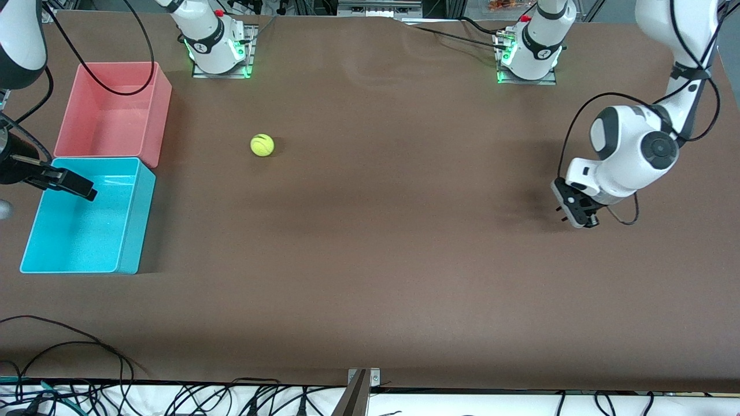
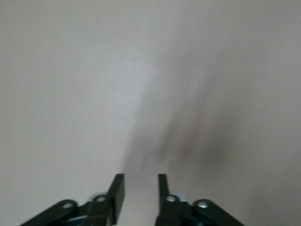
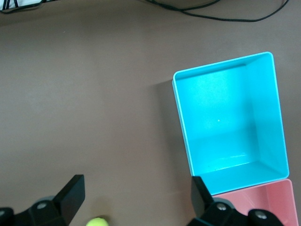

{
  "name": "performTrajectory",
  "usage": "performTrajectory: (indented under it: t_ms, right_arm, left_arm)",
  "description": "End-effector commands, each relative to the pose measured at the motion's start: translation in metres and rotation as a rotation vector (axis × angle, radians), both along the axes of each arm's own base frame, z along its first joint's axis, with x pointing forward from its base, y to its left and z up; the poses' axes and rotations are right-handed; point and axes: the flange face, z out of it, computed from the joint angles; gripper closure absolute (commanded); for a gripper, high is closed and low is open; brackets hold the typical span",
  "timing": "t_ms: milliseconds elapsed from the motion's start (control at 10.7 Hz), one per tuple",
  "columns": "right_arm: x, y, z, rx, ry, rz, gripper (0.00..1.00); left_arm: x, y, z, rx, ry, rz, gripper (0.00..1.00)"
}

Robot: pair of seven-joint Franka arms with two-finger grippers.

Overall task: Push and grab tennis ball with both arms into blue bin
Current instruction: 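Reach the right gripper toward the ball while the left gripper withdraws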

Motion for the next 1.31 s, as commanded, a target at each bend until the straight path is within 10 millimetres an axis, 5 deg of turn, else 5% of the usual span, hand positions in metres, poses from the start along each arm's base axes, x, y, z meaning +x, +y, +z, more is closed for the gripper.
performTrajectory:
  t_ms: [0,187,562,749,937,1218]
  right_arm:
    - [0.003,0.016,-0.016,0.02,0.04,0.035,0.0]
    - [0.002,0.026,-0.023,0.029,0.052,0.049,0.0]
    - [-0.006,0.057,-0.04,0.055,0.112,0.094,0.0]
    - [-0.006,0.062,-0.043,0.054,0.112,0.153,0.0]
    - [-0.009,0.063,-0.061,0.082,0.135,0.442,0.0]
    - [-0.013,0.061,-0.071,0.097,0.148,0.511,0.0]
  left_arm:
    - [-0.005,0.026,0.019,-0.006,-0.008,0.025,0.0]
    - [-0.006,0.051,0.044,-0.001,-0.054,0.07,0.0]
    - [-0.008,0.053,0.062,0.003,-0.082,0.073,0.0]
    - [-0.008,0.055,0.062,0.003,-0.083,0.076,0.0]
    - [-0.008,0.054,0.062,0.003,-0.085,0.074,0.0]
    - [-0.007,0.054,0.064,0.002,-0.088,0.075,0.0]
